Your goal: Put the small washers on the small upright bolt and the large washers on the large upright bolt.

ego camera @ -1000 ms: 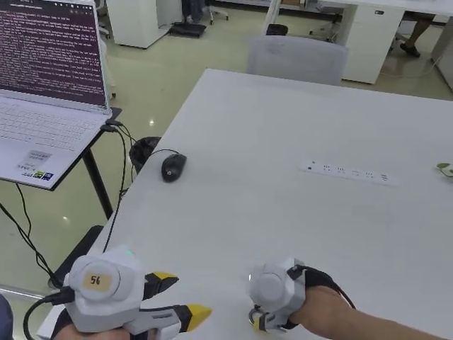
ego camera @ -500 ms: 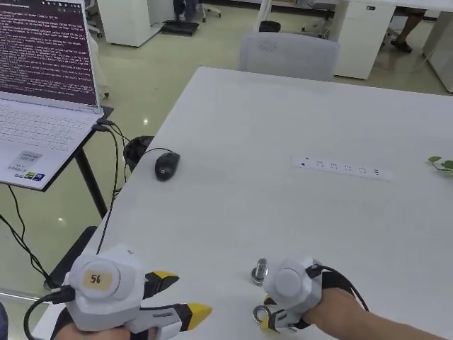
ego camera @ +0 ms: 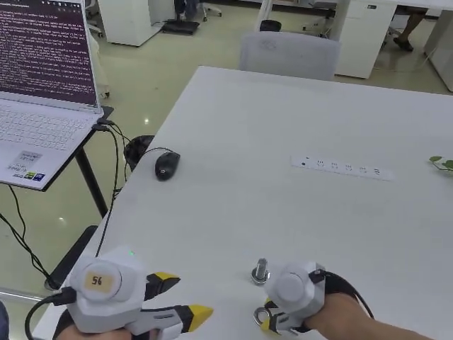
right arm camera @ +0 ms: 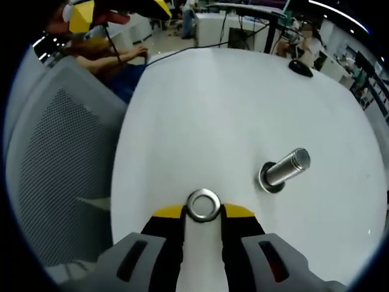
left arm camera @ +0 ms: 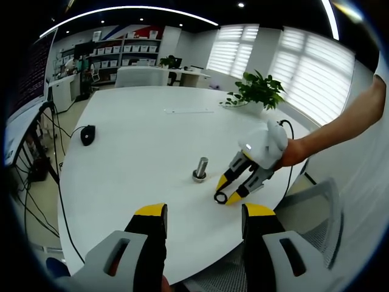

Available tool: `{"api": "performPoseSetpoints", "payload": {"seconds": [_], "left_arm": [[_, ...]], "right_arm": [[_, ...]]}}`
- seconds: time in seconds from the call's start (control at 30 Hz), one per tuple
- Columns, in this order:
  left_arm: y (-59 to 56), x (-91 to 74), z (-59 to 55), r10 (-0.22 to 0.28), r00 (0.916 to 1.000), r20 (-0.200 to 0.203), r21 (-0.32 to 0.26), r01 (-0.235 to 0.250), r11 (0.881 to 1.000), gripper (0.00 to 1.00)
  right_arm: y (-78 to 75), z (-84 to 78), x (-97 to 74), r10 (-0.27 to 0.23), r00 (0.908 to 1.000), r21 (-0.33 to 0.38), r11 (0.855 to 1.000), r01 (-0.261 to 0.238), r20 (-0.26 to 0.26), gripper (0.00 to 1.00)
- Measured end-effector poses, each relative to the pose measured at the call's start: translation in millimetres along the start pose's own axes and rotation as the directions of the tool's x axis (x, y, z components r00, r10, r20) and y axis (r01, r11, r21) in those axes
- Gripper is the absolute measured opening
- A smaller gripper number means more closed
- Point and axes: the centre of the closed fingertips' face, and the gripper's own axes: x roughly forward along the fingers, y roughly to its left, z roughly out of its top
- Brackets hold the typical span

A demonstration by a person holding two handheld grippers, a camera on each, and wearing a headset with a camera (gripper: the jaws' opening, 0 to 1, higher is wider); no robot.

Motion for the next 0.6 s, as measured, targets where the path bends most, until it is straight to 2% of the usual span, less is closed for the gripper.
{"api": "performPoseSetpoints", "payload": {"seconds": [0.13,0.4,0.6], "left_arm": [[-0.7,0.8,0.2,-0.003,1.0,-0.002,0.002,0.003,1.0,0.48],[-3.3,3.1,2.3,-0.012,0.9999,-0.007,0.01,0.012,1.0,0.48],[-1.2,2.9,3.4,-0.009,1.0,-0.003,0.009,0.01,1.0,0.48]], "right_arm": [[1.0,3.7,-1.7,0.003,0.9983,0.079,0.997,-0.007,0.058,0.23],[-1.8,3.0,-3.9,-0.01,0.998,0.097,0.995,0.004,0.063,0.23],[-3.3,11.1,-13.1,-0.03,0.9955,0.104,0.994,0.02,0.09,0.23]]}}
